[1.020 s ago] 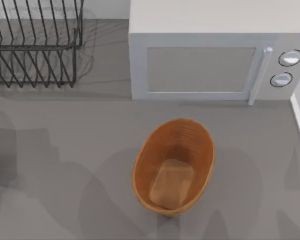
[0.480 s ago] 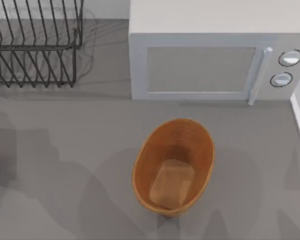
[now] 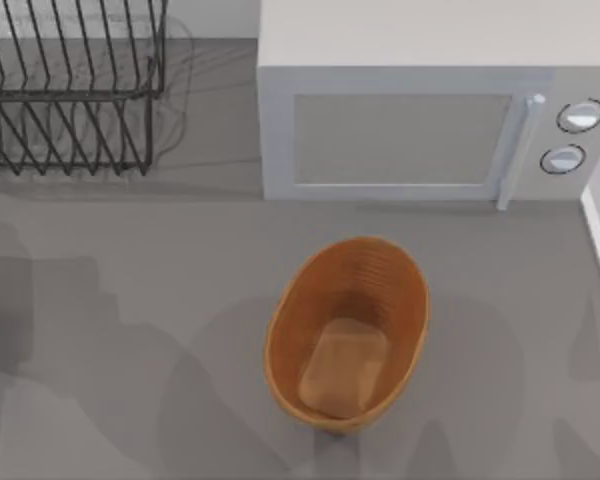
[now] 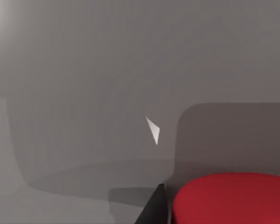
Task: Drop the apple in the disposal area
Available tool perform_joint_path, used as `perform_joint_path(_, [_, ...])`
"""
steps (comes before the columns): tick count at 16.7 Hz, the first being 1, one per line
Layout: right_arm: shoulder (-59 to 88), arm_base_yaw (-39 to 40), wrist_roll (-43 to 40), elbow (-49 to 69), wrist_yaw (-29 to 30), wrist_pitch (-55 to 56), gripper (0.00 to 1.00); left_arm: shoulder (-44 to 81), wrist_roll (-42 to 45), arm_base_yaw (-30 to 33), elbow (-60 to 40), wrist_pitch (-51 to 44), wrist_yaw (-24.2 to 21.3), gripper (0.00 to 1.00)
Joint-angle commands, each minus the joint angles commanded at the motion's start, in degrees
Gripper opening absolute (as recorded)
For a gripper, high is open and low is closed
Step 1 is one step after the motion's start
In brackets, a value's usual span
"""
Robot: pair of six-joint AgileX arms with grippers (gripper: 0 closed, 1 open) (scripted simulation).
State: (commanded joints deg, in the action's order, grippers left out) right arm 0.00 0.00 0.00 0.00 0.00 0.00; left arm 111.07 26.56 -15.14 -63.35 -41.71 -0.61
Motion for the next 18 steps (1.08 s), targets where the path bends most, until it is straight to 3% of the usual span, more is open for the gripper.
perform_joint_path(9, [0.0, 0.0, 0.0, 0.0, 0.0, 0.0, 1.0, -1.49, -0.01, 0.08, -2.56, -2.82, -0.22, 0.0])
perform_joint_path(18, [0.0, 0.0, 0.0, 0.0, 0.0, 0.0, 1.0, -8.22, -0.27, 0.32, -21.65, -30.26, -0.18, 0.0])
